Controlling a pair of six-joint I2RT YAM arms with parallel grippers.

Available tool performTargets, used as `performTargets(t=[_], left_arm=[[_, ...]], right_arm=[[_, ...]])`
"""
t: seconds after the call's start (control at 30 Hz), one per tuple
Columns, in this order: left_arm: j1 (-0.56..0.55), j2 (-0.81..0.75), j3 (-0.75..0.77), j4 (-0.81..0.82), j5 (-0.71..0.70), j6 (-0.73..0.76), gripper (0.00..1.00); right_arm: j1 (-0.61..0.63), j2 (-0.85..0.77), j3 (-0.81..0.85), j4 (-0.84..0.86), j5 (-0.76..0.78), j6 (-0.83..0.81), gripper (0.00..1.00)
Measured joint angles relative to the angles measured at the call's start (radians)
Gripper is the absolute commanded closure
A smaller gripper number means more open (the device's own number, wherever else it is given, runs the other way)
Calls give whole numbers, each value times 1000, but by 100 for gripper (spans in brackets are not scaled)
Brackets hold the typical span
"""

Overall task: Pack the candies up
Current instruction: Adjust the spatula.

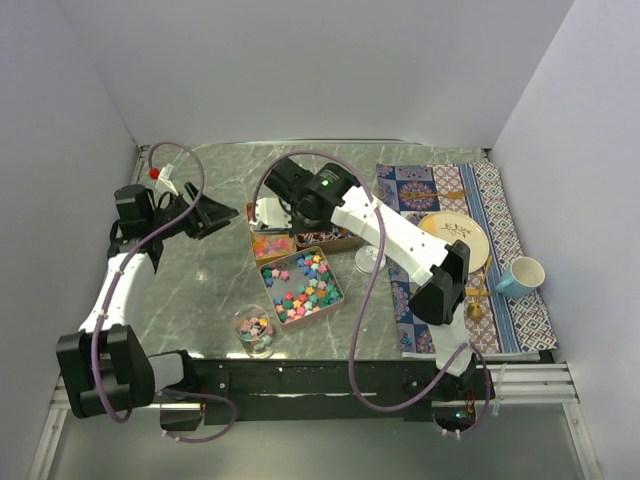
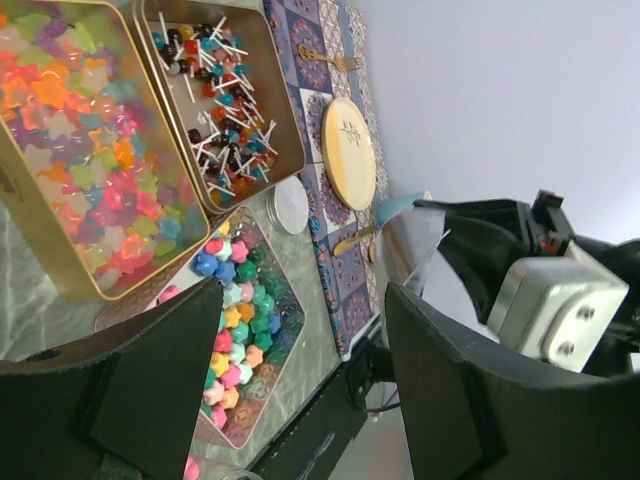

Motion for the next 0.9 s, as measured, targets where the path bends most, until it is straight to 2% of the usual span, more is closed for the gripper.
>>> performTargets(t=[0.27,0.47,0.7,0.8,0.9], left_arm=[[-36,113,43,22,37,-2,34],[-84,123,45,48,83,-5,40],[-142,123,45,26,96,23,44],[-142,127,44,28,91,16,44],[-141,142,35,66,89,-13,48]], right_arm=[[11,67,24,-2,-55,12,100],[-19,94,29,5,-70,31,100],[-28,167,133,6,-76,60,100],[-23,164,129,14,-74,56,100],[-11,130,58,49,-75,38,100]])
